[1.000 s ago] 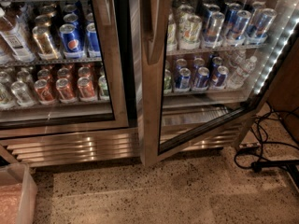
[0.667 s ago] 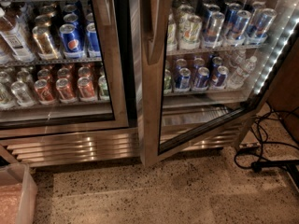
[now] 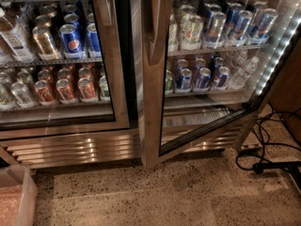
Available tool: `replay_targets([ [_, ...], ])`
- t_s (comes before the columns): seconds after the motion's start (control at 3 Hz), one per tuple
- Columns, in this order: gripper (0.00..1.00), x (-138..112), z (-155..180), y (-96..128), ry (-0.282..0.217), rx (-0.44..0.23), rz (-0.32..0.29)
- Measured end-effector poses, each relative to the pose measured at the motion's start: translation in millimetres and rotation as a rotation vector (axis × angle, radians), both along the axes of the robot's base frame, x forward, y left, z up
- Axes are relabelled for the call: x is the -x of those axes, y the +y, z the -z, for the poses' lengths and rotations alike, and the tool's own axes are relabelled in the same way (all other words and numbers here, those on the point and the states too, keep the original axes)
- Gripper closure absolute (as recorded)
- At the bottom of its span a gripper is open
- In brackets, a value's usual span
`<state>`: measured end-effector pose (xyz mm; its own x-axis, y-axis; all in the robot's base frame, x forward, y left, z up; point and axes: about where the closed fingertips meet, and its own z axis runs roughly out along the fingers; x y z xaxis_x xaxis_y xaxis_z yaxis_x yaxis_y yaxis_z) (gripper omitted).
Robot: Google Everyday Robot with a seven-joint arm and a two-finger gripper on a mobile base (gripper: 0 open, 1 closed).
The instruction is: Open right fridge door
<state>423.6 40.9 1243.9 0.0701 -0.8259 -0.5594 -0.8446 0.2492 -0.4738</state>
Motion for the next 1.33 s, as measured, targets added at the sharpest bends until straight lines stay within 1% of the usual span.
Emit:
replay_targets([
  [1.0,0.0,0.0,0.0,0.0,0.0,0.0,0.0],
  [1.33,0.17,0.0,0.0,0.0,0.0,0.0,0.0],
])
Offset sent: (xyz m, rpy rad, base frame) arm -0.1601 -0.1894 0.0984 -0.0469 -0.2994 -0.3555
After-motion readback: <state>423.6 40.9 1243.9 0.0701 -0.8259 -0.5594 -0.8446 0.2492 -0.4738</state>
